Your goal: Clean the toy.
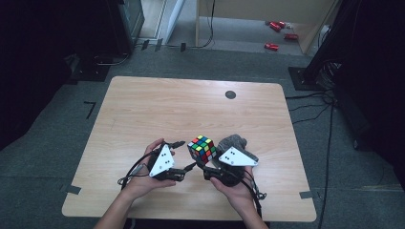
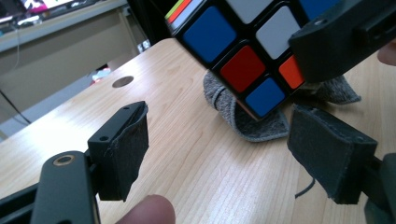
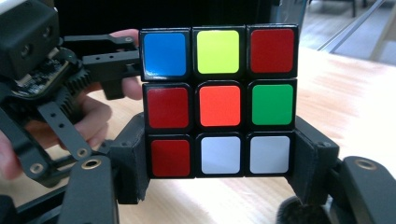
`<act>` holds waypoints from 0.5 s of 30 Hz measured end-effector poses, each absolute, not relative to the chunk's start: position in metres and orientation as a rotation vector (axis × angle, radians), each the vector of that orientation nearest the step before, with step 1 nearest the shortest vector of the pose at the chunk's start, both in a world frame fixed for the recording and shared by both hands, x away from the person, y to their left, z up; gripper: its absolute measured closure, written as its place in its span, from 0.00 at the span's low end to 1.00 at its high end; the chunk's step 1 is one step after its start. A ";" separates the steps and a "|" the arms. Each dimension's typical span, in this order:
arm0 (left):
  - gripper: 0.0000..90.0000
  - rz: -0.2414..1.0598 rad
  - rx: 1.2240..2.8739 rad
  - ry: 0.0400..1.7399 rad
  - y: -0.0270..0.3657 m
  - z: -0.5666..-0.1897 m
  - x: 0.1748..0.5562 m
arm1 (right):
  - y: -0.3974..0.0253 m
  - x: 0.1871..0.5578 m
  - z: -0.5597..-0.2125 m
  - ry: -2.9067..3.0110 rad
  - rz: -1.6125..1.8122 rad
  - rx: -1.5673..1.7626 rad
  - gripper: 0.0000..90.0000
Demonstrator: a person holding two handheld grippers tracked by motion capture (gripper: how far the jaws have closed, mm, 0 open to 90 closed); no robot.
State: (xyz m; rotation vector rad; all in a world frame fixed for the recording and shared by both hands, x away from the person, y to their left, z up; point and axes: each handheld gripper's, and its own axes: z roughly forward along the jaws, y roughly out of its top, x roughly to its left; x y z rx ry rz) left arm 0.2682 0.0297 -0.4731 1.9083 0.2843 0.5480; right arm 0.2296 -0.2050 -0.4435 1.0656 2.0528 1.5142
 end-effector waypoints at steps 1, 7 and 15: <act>0.24 0.558 1.911 0.276 0.029 -0.474 0.268 | -0.204 0.230 -0.444 2.063 1.520 1.068 0.38; 0.20 0.639 1.899 0.244 0.025 -0.476 0.264 | -0.200 0.229 -0.444 2.117 1.517 1.098 0.38; 0.17 0.742 1.885 0.123 0.018 -0.480 0.256 | -0.195 0.228 -0.445 2.151 1.509 1.111 0.38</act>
